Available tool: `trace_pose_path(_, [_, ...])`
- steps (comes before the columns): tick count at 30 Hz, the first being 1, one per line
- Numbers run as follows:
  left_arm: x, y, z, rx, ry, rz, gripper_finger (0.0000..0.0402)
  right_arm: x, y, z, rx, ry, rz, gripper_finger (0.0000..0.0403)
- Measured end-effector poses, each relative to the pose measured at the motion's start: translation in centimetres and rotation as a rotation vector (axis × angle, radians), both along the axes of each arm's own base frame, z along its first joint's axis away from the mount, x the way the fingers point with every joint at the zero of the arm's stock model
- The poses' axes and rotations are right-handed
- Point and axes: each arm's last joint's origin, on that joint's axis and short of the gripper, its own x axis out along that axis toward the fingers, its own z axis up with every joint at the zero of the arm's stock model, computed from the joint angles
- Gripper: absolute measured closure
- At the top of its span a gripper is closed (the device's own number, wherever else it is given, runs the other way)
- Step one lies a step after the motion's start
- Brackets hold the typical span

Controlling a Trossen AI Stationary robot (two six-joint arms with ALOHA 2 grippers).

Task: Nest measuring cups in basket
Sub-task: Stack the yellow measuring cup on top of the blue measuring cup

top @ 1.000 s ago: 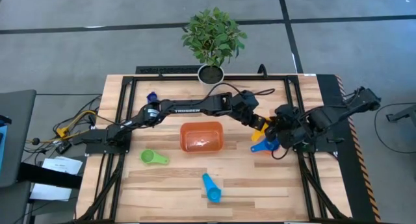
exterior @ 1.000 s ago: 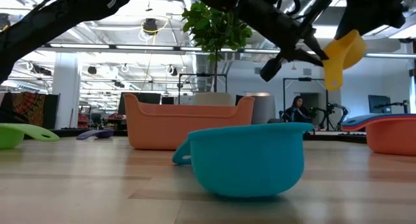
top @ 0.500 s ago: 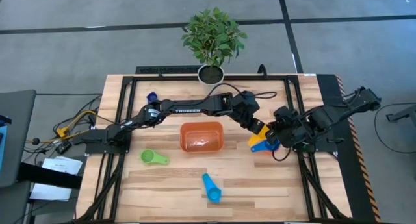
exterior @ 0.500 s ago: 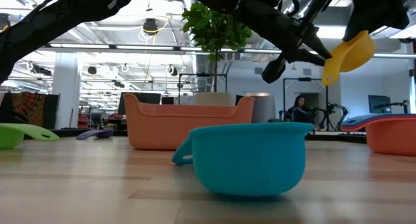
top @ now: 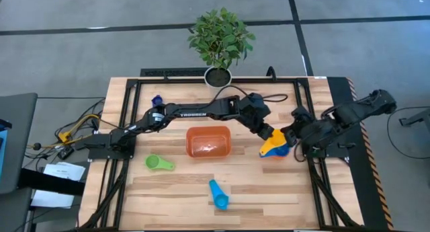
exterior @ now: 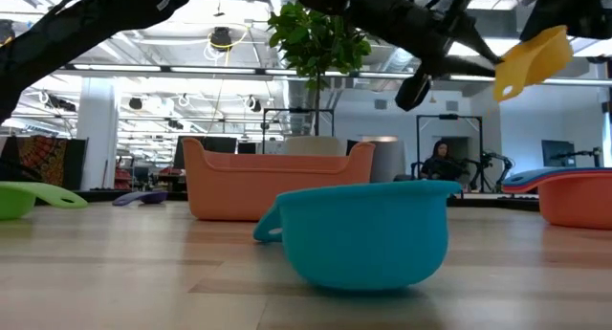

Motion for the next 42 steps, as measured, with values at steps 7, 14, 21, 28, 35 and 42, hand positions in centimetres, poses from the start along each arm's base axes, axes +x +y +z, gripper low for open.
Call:
trace_pose_path(7, [0.1,-0.1,0.8,0.007,-0.07,-0.058,0.0341,-1.9,-0.7,0.4,0.055,-0.018,0.011,0.0395])
trace_pose_path(14, [-0.2,0.6,0.7,-0.012,-0.058,-0.118,0.0338,-3.3,-1.4,-0.4,0.085,0.021,-0.067,0.0399])
trace_pose_path(21, [-0.6,0.8,2.0,0.012,-0.098,-0.13,0.0338,-2.7,-1.2,-4.1,0.146,-0.09,-0.096,0.0399])
trace_pose_path(28, [-1.7,1.1,4.2,0.074,-0.132,-0.137,0.0337,-2.9,-0.9,-8.0,0.197,-0.276,-0.127,0.0399])
trace_pose_path(35, [-2.2,1.9,4.9,0.083,-0.13,-0.126,0.0337,-4.2,-1.0,-10.6,0.223,-0.389,-0.156,0.0399])
trace_pose_path(42, [-2.3,2.1,4.6,0.076,-0.099,-0.121,0.0337,-4.7,-0.8,-13.4,0.251,-0.405,-0.132,0.0395])
